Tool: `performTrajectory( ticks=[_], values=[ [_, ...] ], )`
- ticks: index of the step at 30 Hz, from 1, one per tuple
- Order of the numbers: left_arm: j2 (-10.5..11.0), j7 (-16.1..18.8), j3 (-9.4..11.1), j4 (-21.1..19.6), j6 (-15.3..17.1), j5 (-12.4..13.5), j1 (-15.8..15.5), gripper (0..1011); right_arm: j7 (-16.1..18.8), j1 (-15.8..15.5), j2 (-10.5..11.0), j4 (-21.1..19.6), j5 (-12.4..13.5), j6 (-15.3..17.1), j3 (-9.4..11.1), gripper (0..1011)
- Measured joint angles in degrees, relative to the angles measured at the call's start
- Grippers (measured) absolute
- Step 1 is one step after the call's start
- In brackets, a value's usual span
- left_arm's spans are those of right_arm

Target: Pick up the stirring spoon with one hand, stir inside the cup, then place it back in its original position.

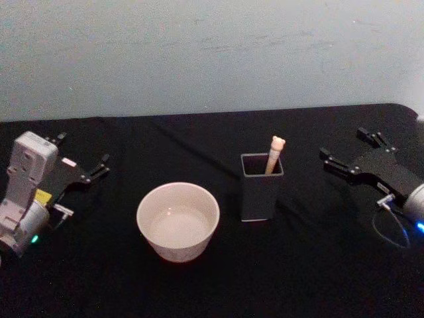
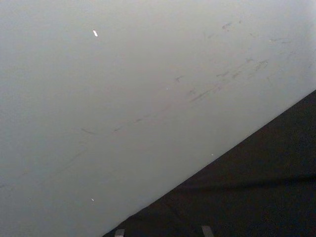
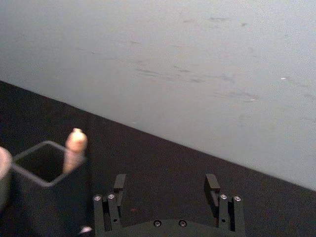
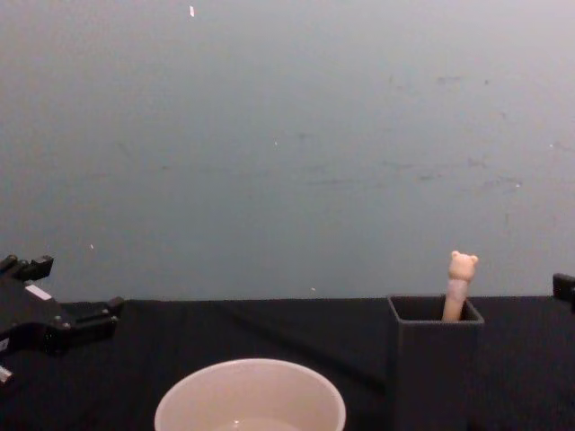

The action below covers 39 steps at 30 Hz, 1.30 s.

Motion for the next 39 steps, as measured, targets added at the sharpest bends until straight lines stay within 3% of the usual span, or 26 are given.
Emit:
performTrajectory(
  ticks=[5,12,24,39],
  values=[
    [0.0,0.0,0.0,0.0,0.0,0.0,0.0,1001,5.78,-2.26,1.77,-3.31,4.4,1.97,1.64,1002],
    [0.0,0.0,0.0,0.0,0.0,0.0,0.0,1001,10.26,-3.13,1.95,-5.25,6.15,3.41,1.74,1002],
    [0.0,0.0,0.0,0.0,0.0,0.0,0.0,1001,11.52,-0.23,-2.34,-3.9,3.9,4.84,-0.37,1002],
    [0.0,0.0,0.0,0.0,0.0,0.0,0.0,1002,12.34,5.28,-8.17,2.51,0.48,6.52,-1.99,1002]
  ],
)
